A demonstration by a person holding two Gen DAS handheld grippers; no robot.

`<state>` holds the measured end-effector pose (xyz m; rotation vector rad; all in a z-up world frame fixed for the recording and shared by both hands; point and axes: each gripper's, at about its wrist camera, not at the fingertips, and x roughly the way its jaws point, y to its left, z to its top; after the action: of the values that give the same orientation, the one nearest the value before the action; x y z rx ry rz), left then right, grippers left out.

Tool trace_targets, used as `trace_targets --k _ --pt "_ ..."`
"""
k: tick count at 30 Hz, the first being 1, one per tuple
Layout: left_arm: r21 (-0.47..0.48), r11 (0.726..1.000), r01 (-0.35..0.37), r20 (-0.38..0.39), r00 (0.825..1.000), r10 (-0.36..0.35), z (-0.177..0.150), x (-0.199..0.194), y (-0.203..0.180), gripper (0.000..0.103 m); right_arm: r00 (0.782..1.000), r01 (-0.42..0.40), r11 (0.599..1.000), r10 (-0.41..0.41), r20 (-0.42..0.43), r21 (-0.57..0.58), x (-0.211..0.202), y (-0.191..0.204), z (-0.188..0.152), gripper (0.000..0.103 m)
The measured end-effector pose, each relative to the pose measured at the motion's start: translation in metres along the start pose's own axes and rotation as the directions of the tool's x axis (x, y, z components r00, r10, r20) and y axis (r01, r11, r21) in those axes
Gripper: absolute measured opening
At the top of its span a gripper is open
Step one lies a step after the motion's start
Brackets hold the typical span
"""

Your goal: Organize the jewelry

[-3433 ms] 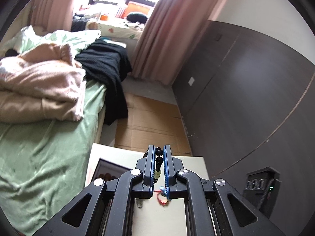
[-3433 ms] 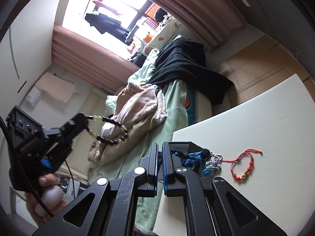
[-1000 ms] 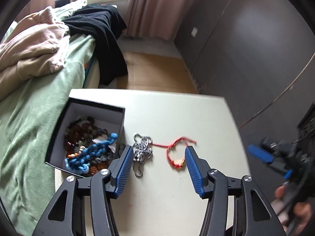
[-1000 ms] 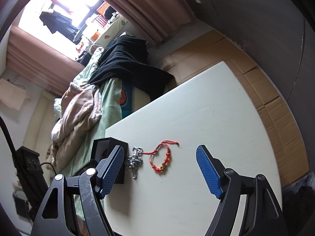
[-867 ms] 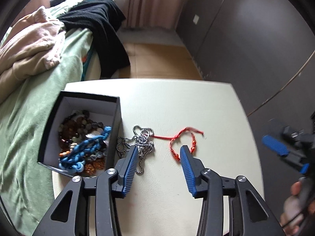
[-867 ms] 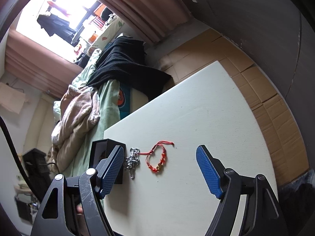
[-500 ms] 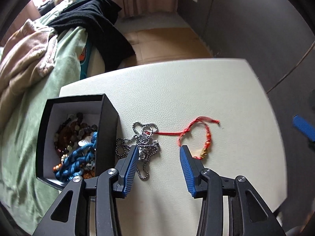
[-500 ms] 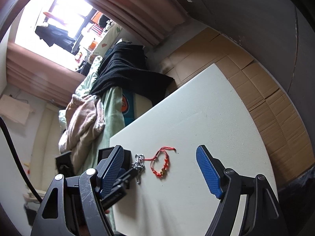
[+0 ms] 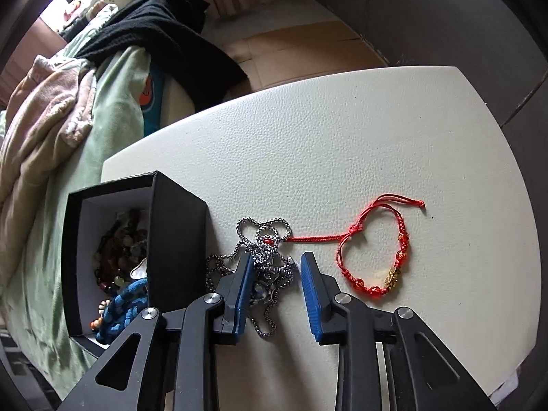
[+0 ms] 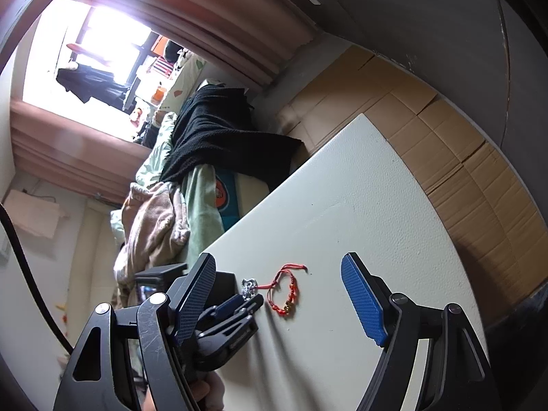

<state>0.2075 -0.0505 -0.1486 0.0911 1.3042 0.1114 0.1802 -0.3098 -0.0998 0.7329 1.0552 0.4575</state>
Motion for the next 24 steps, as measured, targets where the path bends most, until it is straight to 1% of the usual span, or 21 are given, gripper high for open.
trace_targets --k 3,6,8,10,11,12,13,14,15,19,21,22,24 --pt "0.016 1.0 0.0 -0.006 1.0 0.0 0.001 0.0 -0.002 0.029 1.0 -0.005 1.0 0.005 0.001 0.006 0.0 0.0 0.0 0.076" --pt "-0.009 0.999 0.042 -0.016 0.999 -0.042 0.002 0.001 0.003 0.026 1.0 -0.01 1.0 0.01 -0.016 0.001 0.005 0.001 -0.003 0.076" --pt "-0.001 0.999 0.052 -0.013 0.999 -0.052 0.001 0.001 0.002 0.025 0.999 -0.005 1.0 0.004 -0.043 -0.01 0.011 0.003 -0.005 0.076" --pt "0.002 0.998 0.066 0.005 0.998 -0.066 -0.001 -0.003 0.001 0.019 0.998 0.009 1.0 -0.01 -0.065 -0.019 0.017 0.002 -0.008 0.076" --pt "0.0 0.997 0.076 0.015 0.997 -0.076 -0.001 -0.005 0.003 0.008 0.997 0.02 1.0 -0.022 -0.079 -0.024 0.022 0.002 -0.01 0.076" --pt "-0.016 0.994 0.106 0.023 0.994 -0.106 0.0 -0.01 0.006 0.002 0.996 0.028 0.999 -0.031 -0.088 -0.029 0.025 0.003 -0.011 0.076" --pt "-0.039 0.989 0.145 0.029 0.989 -0.144 0.0 -0.013 0.009 0.002 0.994 0.038 0.999 -0.041 -0.1 -0.036 0.03 0.003 -0.013 0.076" --pt "-0.045 0.987 0.152 0.039 0.988 -0.151 0.001 -0.016 0.011 0.002 0.992 0.047 0.998 -0.052 -0.112 -0.044 0.034 0.004 -0.014 0.076" --pt "-0.044 0.988 0.148 0.048 0.988 -0.146 0.002 -0.018 0.012 0.002 0.99 0.057 0.997 -0.063 -0.122 -0.054 0.038 0.004 -0.015 0.076" --pt "-0.062 0.983 0.172 0.074 0.983 -0.167 0.004 -0.027 0.02 0.002 0.984 0.089 0.992 -0.102 -0.147 -0.092 0.05 0.006 -0.021 0.076" --pt "-0.054 0.984 0.171 0.087 0.982 -0.166 0.005 -0.031 0.022 0.002 0.98 0.101 0.989 -0.118 -0.159 -0.109 0.057 0.008 -0.023 0.075" --pt "-0.045 0.984 0.174 0.078 0.982 -0.17 0.005 -0.03 0.02 0.002 0.979 0.105 0.988 -0.122 -0.161 -0.113 0.058 0.009 -0.023 0.075" --pt "-0.039 0.982 0.184 0.036 0.982 -0.183 0.004 -0.025 0.017 0.002 0.978 0.11 0.988 -0.127 -0.164 -0.109 0.06 0.008 -0.023 0.075"
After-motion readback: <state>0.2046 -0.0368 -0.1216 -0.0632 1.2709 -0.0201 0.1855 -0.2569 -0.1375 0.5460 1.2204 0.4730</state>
